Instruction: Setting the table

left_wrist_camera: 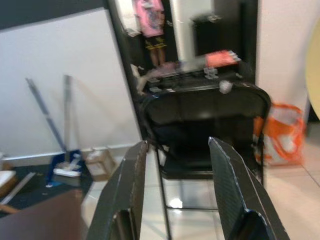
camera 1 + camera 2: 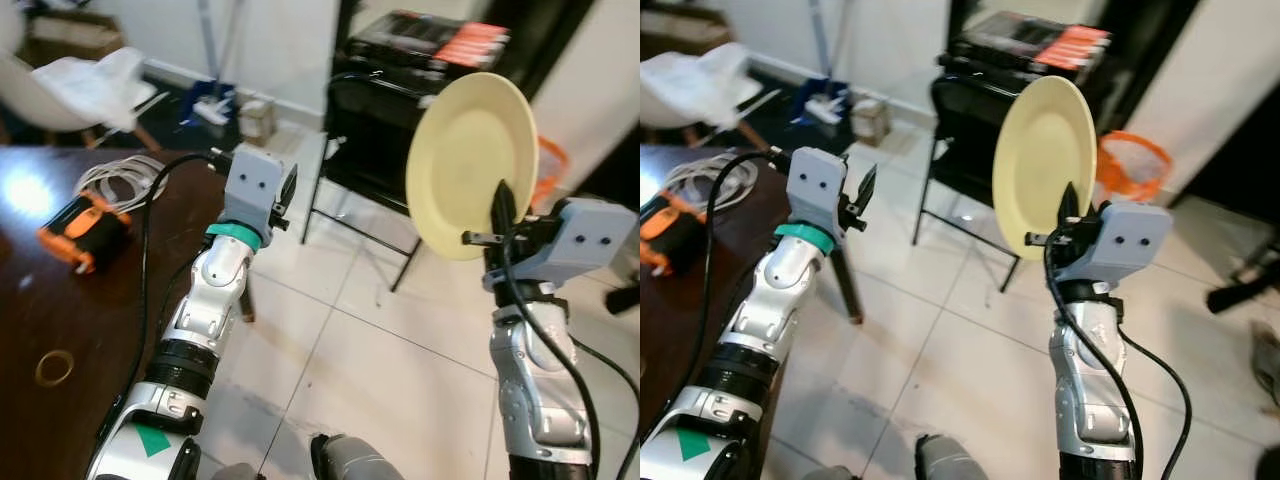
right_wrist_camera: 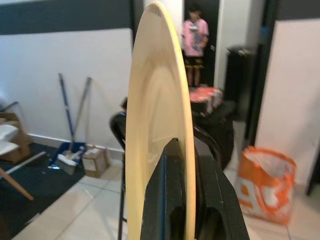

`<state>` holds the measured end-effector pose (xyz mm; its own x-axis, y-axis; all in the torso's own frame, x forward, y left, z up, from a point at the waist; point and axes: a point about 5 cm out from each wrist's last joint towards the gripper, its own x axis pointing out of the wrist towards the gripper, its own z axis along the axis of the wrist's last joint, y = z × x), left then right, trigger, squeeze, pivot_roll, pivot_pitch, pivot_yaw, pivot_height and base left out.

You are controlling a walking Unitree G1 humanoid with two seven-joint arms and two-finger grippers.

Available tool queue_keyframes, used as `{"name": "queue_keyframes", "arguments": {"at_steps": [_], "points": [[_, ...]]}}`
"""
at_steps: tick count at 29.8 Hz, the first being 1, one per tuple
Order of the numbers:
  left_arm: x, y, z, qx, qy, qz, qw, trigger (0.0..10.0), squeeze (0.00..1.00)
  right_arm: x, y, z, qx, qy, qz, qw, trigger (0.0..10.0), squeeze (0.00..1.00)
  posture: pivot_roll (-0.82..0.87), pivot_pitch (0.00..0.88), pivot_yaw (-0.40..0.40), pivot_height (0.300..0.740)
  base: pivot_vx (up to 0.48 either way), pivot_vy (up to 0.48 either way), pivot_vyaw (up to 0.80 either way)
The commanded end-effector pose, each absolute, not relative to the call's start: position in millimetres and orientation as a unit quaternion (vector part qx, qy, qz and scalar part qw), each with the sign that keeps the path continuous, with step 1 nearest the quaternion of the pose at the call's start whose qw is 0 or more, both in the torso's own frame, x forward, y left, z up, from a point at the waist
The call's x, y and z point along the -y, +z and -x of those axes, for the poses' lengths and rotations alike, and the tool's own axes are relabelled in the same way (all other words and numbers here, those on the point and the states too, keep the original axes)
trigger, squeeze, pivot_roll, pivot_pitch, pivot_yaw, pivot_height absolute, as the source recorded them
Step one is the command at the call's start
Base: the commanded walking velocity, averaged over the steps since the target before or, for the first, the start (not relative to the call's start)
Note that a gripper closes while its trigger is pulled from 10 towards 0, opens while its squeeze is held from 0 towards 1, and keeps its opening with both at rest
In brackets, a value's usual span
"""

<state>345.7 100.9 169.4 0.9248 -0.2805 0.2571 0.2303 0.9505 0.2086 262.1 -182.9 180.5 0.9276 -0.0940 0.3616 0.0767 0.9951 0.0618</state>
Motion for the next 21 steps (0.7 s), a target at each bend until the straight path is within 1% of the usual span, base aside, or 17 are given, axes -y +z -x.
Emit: {"name": "queue_keyframes", "arguments": {"at_steps": [1, 21], "points": [[-101.1, 163.9, -344.9, 0.131, -0.132, -0.090, 0.978, 10.0, 0.00, 185.0, 179.6, -261.5, 0.183, -0.046, -0.019, 0.982, 10.0, 0.00, -0.07, 0.000, 0.048, 0.740, 0.000, 0.000, -0.80], [-99.5, 165.0, -345.3, 0.131, -0.134, -0.085, 0.979, 10.0, 0.00, 184.9, 179.3, -262.1, 0.181, -0.047, -0.018, 0.982, 10.0, 0.00, -0.07, 0.000, 0.047, 0.740, 0.000, 0.000, -0.80]]}}
